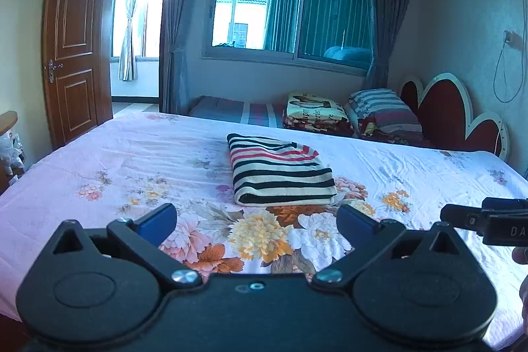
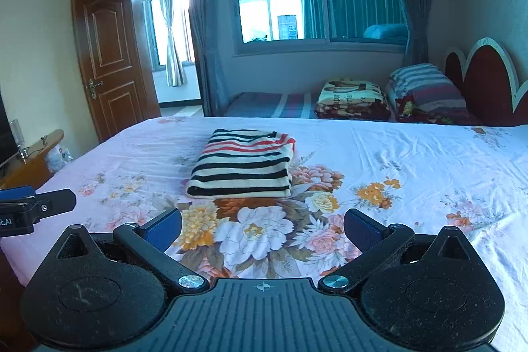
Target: Fold small clothes
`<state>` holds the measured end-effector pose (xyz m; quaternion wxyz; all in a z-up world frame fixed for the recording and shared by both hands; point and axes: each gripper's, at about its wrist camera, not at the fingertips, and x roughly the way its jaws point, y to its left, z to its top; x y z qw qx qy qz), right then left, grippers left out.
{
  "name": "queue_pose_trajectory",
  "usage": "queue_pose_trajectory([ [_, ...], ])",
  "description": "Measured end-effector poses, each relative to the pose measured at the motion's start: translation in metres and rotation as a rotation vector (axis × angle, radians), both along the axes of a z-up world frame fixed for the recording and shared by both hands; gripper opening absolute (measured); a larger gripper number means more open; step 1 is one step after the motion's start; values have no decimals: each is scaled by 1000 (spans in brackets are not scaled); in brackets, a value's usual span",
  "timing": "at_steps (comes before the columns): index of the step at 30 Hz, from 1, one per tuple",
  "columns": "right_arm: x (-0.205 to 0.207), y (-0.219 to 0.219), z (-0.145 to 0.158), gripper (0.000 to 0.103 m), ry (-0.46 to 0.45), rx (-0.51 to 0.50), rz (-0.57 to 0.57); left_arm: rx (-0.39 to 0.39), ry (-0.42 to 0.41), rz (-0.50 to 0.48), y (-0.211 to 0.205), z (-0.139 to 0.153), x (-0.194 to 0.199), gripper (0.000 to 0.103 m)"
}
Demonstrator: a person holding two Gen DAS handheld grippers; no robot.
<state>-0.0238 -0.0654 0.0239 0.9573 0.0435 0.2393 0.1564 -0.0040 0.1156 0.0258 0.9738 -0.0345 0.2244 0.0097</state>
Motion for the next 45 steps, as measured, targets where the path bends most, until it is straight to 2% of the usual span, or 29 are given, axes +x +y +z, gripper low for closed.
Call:
queue_pose_trajectory([
  [45, 1, -2, 15, 103, -28, 5, 8, 19, -15, -17, -3, 5, 4, 102],
])
